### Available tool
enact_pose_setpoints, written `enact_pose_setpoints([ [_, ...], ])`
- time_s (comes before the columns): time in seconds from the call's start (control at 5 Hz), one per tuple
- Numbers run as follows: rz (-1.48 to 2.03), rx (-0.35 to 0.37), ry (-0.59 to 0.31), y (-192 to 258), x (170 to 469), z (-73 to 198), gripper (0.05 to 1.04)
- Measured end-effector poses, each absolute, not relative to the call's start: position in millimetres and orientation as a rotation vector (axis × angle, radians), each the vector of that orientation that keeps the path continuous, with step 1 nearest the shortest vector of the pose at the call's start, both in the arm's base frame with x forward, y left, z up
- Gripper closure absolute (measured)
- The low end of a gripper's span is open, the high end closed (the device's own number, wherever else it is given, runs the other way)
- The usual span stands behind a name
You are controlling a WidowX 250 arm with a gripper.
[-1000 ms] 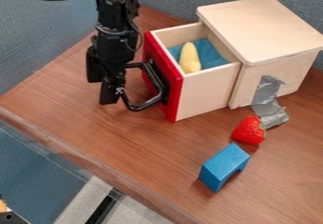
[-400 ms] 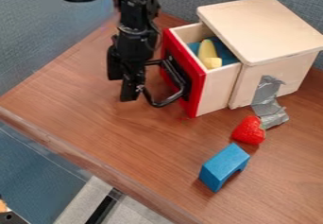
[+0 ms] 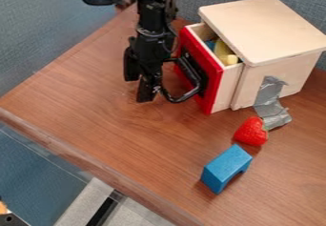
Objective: Close the drawer
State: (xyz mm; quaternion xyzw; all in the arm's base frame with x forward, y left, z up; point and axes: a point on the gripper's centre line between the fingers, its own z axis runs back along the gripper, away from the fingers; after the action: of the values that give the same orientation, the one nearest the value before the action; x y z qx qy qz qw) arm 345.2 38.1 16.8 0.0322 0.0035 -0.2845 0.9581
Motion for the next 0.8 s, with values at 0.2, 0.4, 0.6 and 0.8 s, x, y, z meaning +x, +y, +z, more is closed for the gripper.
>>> enact_pose_setpoints([
  [0.2,-0.586,0.061,0.001,30.3,356.1,12.3,0.082],
  [0.4,-0.581,0.047,-0.001,23.8,367.1,8.9,0.082],
  [0.6,-0.576,0.035,-0.015,19.5,378.9,7.9,0.082],
  [0.8,-0.576,0.031,-0.016,19.2,384.1,7.4,0.082],
])
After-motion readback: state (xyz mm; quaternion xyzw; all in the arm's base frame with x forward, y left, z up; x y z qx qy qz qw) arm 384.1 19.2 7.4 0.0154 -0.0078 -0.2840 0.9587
